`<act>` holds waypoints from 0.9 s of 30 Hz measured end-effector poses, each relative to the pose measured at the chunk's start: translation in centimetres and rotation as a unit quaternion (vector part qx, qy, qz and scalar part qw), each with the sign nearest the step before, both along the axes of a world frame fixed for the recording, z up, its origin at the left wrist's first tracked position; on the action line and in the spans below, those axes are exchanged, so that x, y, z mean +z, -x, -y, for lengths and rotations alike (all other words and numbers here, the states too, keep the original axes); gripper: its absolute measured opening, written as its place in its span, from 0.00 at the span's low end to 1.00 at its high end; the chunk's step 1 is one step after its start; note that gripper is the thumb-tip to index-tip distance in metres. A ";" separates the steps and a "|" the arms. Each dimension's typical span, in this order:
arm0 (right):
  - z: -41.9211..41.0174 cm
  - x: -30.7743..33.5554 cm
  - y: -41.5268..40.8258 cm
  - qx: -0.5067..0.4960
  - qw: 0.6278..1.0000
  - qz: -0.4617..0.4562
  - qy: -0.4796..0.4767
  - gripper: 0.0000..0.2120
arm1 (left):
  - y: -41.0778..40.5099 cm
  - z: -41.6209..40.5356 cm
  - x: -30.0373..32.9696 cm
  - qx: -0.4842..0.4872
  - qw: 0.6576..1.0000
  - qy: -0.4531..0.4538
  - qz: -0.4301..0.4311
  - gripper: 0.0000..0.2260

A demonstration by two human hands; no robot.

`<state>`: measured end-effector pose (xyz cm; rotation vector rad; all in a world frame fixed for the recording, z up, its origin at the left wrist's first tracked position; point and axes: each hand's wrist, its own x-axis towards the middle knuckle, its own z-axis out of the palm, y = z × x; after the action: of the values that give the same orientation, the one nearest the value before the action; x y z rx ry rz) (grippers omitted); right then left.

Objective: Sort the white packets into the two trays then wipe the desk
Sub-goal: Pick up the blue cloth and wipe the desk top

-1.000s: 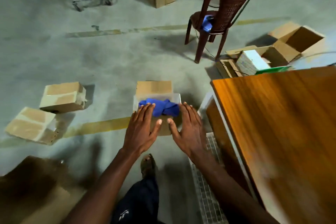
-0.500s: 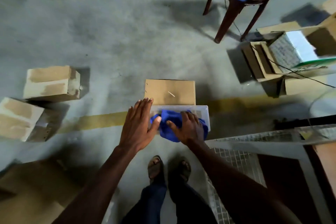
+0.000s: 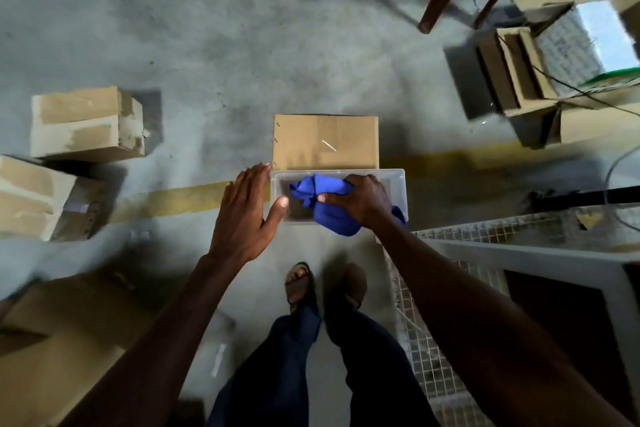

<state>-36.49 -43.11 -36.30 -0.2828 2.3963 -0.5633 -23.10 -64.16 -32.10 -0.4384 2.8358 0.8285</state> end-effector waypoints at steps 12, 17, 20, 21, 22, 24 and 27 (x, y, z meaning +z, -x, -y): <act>-5.7 25.4 -5.9 -0.219 0.969 -0.068 0.096 0.25 | 1.5 -6.2 18.8 -0.055 0.988 -0.029 -0.144 0.30; -12.1 34.6 -10.1 -0.293 0.937 -0.163 0.096 0.31 | 0.1 -12.8 23.5 -0.102 0.975 -0.062 -0.188 0.30; -17.1 38.4 -12.1 -0.329 0.917 -0.209 0.084 0.29 | -1.0 -17.3 24.9 -0.133 0.970 -0.071 -0.190 0.32; -18.8 39.2 -12.5 -0.337 0.911 -0.226 0.074 0.27 | -1.4 -18.5 25.1 -0.140 0.969 -0.075 -0.191 0.32; -20.9 39.9 -13.0 -0.346 0.904 -0.244 0.064 0.27 | -1.8 -20.0 25.4 -0.146 0.967 -0.078 -0.195 0.31; -25.1 40.3 -14.0 -0.368 0.887 -0.272 0.055 0.25 | -2.6 -23.0 25.7 -0.162 0.963 -0.074 -0.204 0.30; -31.4 38.9 -15.3 -0.363 0.879 -0.310 -0.015 0.28 | -3.5 -27.9 25.8 -0.186 0.960 -0.059 -0.202 0.30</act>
<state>-21.23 -11.73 2.58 0.5791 3.1217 -0.8575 -19.56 -36.24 -6.27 0.3141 3.0480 1.0976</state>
